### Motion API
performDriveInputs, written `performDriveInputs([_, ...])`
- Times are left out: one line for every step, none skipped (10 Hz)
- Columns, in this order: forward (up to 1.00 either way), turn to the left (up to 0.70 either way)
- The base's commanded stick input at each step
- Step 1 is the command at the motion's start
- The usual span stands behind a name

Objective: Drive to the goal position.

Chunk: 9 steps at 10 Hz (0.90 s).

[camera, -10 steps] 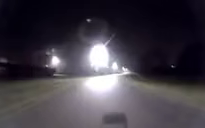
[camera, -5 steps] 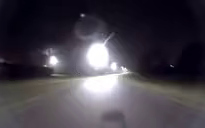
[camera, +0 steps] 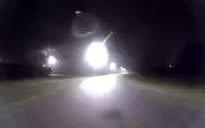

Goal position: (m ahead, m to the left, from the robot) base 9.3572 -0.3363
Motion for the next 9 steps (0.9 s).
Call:
performDriveInputs([1.0,0.02])
performDriveInputs([1.0,0.01])
performDriveInputs([1.0,0.01])
performDriveInputs([1.0,0.0])
performDriveInputs([1.0,0.0])
performDriveInputs([1.0,0.02])
performDriveInputs([1.0,0.03])
performDriveInputs([1.0,0.07])
performDriveInputs([1.0,0.14])
